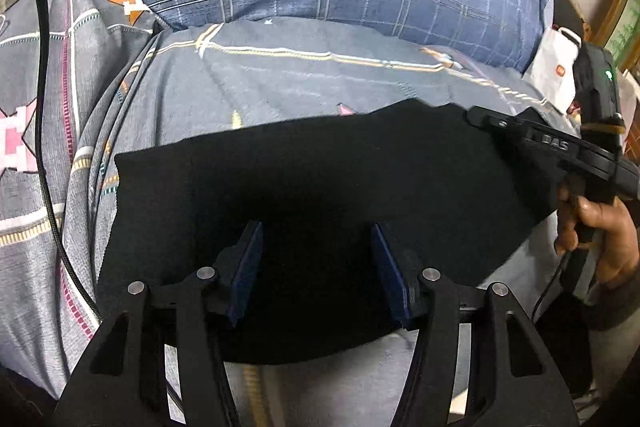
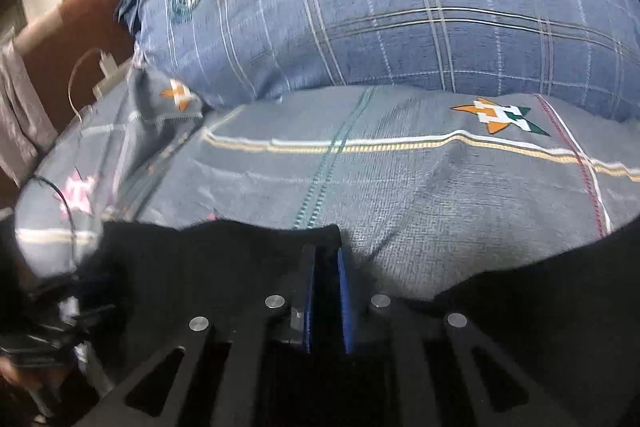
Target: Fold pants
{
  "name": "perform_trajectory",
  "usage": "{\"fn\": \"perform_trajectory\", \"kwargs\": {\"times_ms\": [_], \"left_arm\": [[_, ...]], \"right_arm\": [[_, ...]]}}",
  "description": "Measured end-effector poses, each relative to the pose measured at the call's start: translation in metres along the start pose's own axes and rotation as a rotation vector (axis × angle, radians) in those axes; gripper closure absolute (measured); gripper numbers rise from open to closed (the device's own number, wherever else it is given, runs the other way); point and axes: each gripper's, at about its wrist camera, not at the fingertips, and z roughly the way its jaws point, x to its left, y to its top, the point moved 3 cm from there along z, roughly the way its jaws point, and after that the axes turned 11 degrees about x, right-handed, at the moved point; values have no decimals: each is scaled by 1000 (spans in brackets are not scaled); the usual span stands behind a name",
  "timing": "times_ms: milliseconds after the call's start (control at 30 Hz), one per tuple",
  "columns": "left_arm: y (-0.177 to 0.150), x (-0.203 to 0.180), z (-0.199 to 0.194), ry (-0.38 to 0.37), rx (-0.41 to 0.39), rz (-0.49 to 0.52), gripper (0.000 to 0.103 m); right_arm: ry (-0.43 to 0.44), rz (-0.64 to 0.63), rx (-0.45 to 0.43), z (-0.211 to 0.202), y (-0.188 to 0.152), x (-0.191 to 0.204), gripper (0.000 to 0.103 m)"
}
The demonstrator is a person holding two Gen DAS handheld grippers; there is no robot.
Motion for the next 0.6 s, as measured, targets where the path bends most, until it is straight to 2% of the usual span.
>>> {"fn": "perform_trajectory", "kwargs": {"times_ms": [67, 133, 200, 300, 467, 600], "left_arm": [[5, -7, -9, -18, -27, 10, 48], [12, -21, -17, -37, -62, 40, 47], [20, -36, -17, -69, -72, 65, 32], [35, -59, -3, -147, -49, 77, 31], [51, -88, 19, -190, -6, 78, 31], [52, -97, 25, -179, 14, 88, 31]], "right_arm": [[7, 70, -51, -24, -8, -9, 82], [-21, 133, -111, -53, -24, -26, 78], [-104, 207, -146, -79, -43, -53, 72], [-178, 361, -176, -108, -72, -106, 71], [-178, 580, -201, -118, -95, -174, 71], [-162, 613, -224, -111, -84, -202, 71]]}}
